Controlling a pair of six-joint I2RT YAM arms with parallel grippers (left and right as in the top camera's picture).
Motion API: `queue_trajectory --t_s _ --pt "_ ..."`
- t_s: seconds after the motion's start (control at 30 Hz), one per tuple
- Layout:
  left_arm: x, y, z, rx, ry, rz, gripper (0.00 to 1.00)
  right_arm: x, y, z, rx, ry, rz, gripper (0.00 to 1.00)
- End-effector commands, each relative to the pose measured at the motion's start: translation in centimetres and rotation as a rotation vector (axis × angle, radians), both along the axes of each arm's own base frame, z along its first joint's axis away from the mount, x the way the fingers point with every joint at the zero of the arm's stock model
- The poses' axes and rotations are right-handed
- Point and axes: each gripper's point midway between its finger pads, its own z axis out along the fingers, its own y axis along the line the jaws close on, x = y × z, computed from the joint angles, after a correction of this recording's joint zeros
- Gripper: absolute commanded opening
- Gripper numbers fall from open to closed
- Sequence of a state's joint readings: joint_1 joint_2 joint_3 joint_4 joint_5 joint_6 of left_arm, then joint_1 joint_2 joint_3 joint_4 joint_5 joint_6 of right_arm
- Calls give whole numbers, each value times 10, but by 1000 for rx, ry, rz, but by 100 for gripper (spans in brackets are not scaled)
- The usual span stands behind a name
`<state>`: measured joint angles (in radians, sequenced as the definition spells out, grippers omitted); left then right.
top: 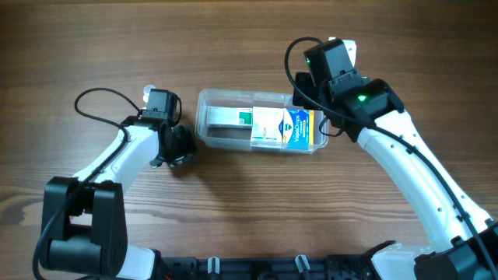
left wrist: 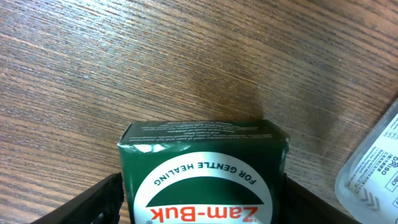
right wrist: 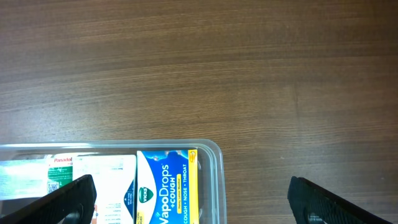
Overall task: Pack container
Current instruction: 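Move the left gripper to the green Zam-Buk tin and grasp it, then set the Zam-Buk tin into the container center and release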
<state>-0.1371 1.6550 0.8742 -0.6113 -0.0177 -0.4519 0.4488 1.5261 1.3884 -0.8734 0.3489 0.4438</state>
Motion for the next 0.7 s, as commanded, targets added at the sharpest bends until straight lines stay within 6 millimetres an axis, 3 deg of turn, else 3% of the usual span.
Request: queue_trajectory --t_s 0.0,0.07,0.2,0.37,0.57,0.67 --pt "-5 4 -6 17 20 3 66 5 -1 1 -10 -18 -8 100" --pt "-6 2 -6 5 24 1 61 8 -6 5 -45 -37 -10 100" --pt "-12 1 -3 -3 40 0 64 16 -44 9 -86 -59 -126 100" --pt "-21 -1 26 -22 9 -30 59 11 -139 -3 51 -11 -492 99" --pt "-36 1 68 -31 -71 -40 59 -11 -225 -10 92 29 -718 100" --pt "-35 -7 94 -81 -164 -75 58 -24 -247 -12 90 48 -785 100"
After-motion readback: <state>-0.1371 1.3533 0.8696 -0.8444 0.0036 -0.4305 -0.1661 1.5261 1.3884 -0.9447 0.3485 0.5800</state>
